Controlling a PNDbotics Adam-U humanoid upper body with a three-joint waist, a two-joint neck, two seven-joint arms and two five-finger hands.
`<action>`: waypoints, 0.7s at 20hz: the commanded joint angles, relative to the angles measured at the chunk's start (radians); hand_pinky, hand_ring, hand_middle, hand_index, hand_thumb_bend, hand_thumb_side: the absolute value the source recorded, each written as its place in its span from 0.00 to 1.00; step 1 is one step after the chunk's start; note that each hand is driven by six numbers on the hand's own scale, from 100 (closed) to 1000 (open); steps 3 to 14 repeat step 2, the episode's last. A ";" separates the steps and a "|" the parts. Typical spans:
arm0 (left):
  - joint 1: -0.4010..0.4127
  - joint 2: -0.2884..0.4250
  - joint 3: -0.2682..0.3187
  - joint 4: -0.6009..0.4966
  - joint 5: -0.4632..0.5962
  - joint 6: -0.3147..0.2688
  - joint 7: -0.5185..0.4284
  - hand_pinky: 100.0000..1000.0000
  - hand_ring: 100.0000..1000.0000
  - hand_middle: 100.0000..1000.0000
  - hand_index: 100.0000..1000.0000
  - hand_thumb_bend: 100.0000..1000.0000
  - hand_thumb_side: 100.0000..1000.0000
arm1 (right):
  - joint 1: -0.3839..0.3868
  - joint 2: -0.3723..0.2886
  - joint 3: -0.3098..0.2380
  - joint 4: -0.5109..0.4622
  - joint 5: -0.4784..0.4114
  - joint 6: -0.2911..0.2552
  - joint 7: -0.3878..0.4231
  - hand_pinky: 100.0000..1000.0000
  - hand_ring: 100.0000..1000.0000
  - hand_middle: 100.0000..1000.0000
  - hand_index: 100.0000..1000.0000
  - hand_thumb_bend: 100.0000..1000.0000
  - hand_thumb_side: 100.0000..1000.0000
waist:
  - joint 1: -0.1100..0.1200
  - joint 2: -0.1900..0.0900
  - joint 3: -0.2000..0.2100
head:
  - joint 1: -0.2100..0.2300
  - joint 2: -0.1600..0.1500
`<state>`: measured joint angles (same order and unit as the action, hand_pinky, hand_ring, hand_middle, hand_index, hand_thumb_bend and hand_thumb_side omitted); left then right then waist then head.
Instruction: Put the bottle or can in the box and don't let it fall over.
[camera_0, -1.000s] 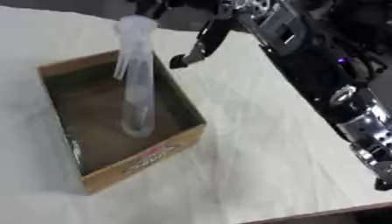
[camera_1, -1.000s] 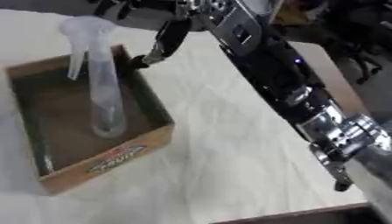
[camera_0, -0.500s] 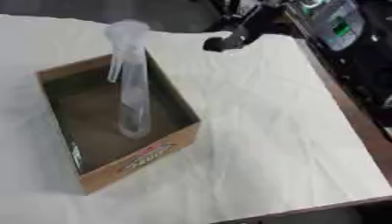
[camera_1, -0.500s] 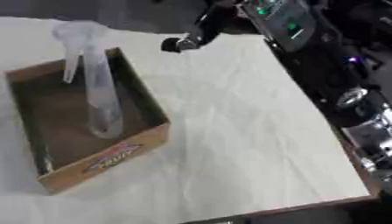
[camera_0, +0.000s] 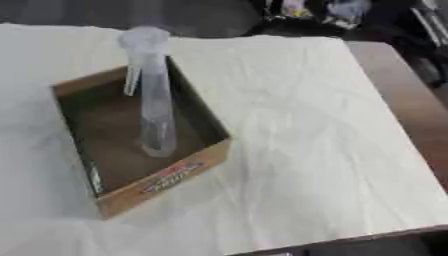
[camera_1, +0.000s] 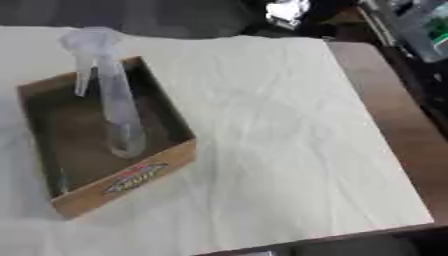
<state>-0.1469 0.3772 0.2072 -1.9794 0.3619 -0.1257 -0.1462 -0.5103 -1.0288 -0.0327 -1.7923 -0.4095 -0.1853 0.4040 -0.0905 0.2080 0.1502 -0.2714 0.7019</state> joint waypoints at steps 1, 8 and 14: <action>0.002 0.015 0.010 -0.021 -0.004 -0.007 0.002 0.66 0.45 0.61 0.80 0.01 0.72 | 0.050 -0.068 -0.069 -0.061 -0.081 -0.001 -0.063 0.85 0.95 0.97 0.83 0.07 0.22 | 0.015 -0.021 -0.015 | 0.041 0.002; 0.005 0.014 0.010 -0.021 -0.004 -0.008 0.002 0.66 0.45 0.61 0.80 0.01 0.72 | 0.077 -0.071 -0.086 -0.076 -0.101 -0.003 -0.080 0.85 0.95 0.97 0.83 0.07 0.22 | 0.020 -0.021 -0.023 | 0.052 0.001; 0.005 0.014 0.010 -0.021 -0.004 -0.008 0.002 0.66 0.45 0.61 0.80 0.01 0.72 | 0.077 -0.071 -0.086 -0.076 -0.101 -0.003 -0.080 0.85 0.95 0.97 0.83 0.07 0.22 | 0.020 -0.021 -0.023 | 0.052 0.001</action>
